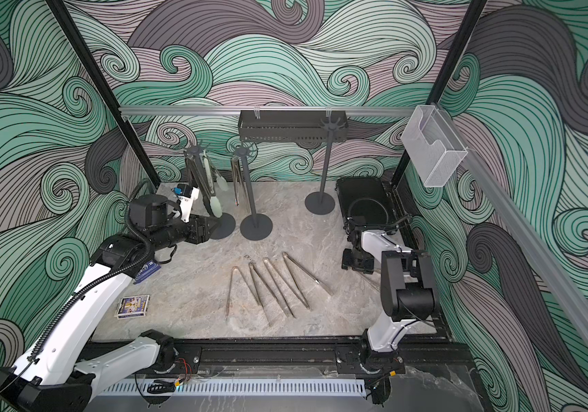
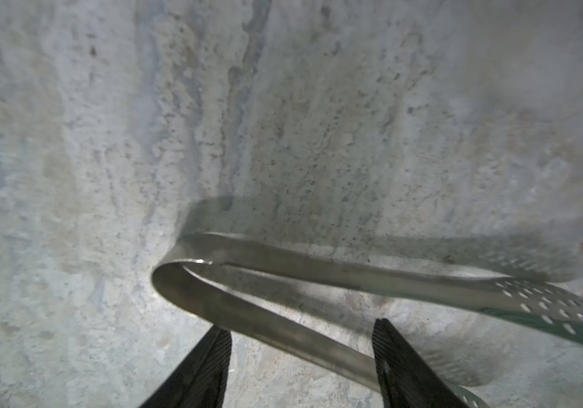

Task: Hang food tongs on kitchen utensil racks
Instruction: Adjust the food tongs at the center of the board.

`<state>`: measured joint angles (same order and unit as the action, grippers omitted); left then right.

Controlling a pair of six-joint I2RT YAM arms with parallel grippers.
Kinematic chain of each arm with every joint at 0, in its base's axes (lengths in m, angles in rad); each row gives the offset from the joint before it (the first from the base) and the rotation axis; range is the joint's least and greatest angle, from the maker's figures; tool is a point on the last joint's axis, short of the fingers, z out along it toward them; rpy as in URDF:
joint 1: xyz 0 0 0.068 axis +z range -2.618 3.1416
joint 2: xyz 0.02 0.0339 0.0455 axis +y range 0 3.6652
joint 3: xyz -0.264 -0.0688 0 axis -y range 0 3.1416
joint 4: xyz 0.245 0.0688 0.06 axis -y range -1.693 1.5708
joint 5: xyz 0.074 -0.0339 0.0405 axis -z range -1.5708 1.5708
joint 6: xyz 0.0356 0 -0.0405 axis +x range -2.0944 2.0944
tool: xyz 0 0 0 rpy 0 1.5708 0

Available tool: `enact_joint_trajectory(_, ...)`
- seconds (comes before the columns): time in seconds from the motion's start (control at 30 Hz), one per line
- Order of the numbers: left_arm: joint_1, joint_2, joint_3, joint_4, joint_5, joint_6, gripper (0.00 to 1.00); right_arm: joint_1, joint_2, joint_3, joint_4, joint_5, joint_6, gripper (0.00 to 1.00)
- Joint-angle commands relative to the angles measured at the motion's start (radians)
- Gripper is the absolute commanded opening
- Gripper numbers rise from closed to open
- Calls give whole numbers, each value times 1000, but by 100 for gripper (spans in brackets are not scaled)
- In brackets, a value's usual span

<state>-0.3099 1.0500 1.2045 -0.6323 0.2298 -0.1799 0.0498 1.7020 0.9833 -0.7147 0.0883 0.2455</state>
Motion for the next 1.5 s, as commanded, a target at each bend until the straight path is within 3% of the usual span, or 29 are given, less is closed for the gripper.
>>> enact_joint_trajectory(0.0,0,-9,10,14,10,4,61,-6,16,-10,-2,-46,-11,64)
enact_joint_trajectory(0.13,0,-7,11,15,10,4,61,2,24,-4,-24,-85,-17,58)
enact_joint_trajectory(0.43,0,-5,13,16,8,2,61,64,39,8,-59,-114,-12,33)
enact_joint_trajectory(0.5,0,-4,13,16,8,3,61,77,56,23,-59,-110,-8,24)
enact_joint_trajectory(0.57,-1,-4,13,16,8,2,61,87,77,43,-50,-106,-12,22)
enact_joint_trajectory(0.9,0,-1,12,17,3,4,61,126,243,296,-50,-114,-80,12)
enact_joint_trajectory(1.0,1,1,11,16,-1,4,61,139,310,403,-86,-112,-102,0)
enact_joint_trajectory(1.4,3,10,15,12,-12,10,61,160,336,490,-115,-169,-114,0)
enact_joint_trajectory(1.47,3,10,14,11,-11,10,61,165,315,486,-120,-163,-108,6)
